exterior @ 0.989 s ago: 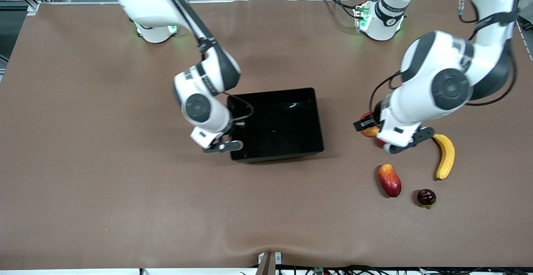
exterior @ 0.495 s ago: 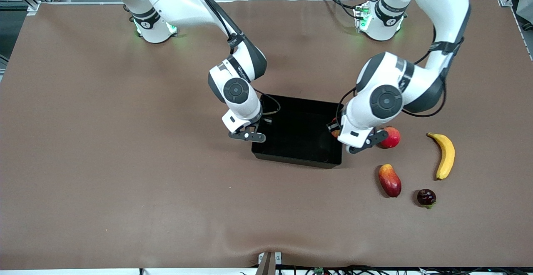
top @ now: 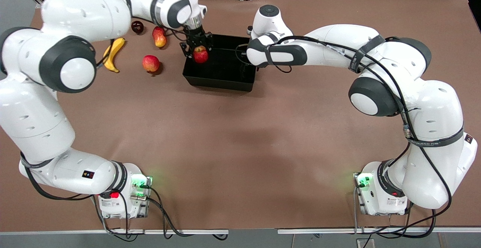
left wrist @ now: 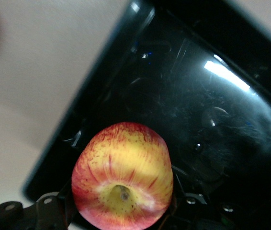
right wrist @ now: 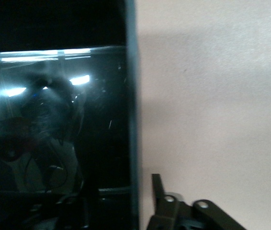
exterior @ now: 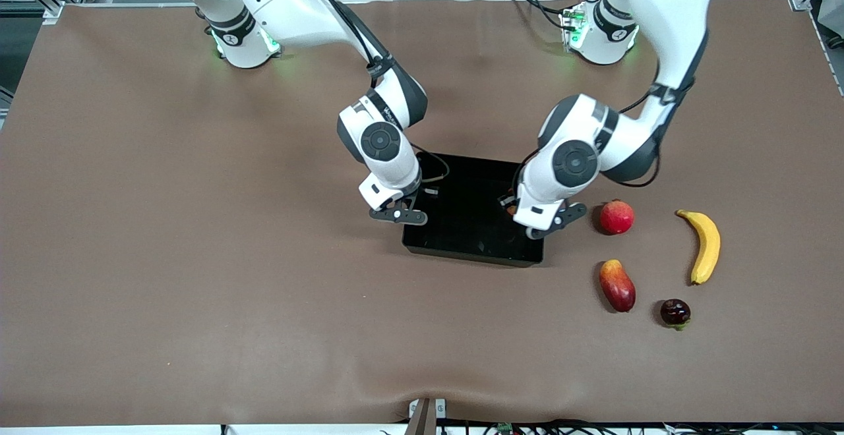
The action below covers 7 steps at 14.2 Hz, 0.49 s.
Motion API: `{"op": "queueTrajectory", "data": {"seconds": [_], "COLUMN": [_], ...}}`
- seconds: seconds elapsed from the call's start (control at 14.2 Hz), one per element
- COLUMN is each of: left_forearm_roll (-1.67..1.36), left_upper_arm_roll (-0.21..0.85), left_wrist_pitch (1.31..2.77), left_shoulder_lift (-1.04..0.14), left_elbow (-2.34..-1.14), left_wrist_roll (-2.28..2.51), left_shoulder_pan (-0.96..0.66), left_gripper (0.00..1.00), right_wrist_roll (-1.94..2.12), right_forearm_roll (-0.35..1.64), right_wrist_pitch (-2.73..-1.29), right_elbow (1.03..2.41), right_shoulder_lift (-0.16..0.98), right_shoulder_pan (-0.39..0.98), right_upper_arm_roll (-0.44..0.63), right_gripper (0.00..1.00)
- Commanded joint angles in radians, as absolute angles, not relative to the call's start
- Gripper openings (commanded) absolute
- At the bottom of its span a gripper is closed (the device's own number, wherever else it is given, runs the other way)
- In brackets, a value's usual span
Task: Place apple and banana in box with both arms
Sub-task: 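Carry the apple over the tray while the right gripper slides the tray inward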
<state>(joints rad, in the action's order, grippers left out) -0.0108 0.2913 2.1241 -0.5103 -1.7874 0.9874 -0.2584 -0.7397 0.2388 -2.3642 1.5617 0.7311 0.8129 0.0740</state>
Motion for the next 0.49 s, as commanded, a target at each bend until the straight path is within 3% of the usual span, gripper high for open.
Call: {"op": "queueTrajectory", "data": {"seconds": [0.0,0.14,0.21,0.35,0.42], "left_forearm_roll": [0.008,0.009,0.009,0.047,0.052], "left_upper_arm_roll": [0.285,0.284,0.281,0.279,0.279], "left_wrist_pitch": [2.183,2.212,2.218,2.211,2.188], "left_shoulder_lift": [-0.567,-0.609,-0.618,-0.606,-0.579], "left_elbow": [-1.782,-1.781,-1.781,-1.779,-1.775], "left_wrist_roll": [1.014,1.015,1.014,1.014,1.014], "left_shoulder_pan": [-0.271,-0.282,-0.288,-0.284,-0.278], "left_gripper": [0.0,0.0,0.18,1.0,1.0], "right_wrist_roll": [-0.744,-0.747,-0.744,-0.726,-0.686], "right_forearm_roll": [0.245,0.247,0.245,0.245,0.244], "right_wrist_pitch": [-2.347,-2.307,-2.28,-2.22,-2.189], "right_elbow": [1.569,1.571,1.572,1.572,1.572], "right_shoulder_lift": [0.684,0.635,0.603,0.552,0.528], "right_shoulder_pan": [0.821,0.805,0.783,0.727,0.697], "right_upper_arm_roll": [0.09,0.094,0.095,0.095,0.095], "right_gripper": [1.0,1.0,1.0,1.0,1.0]}}
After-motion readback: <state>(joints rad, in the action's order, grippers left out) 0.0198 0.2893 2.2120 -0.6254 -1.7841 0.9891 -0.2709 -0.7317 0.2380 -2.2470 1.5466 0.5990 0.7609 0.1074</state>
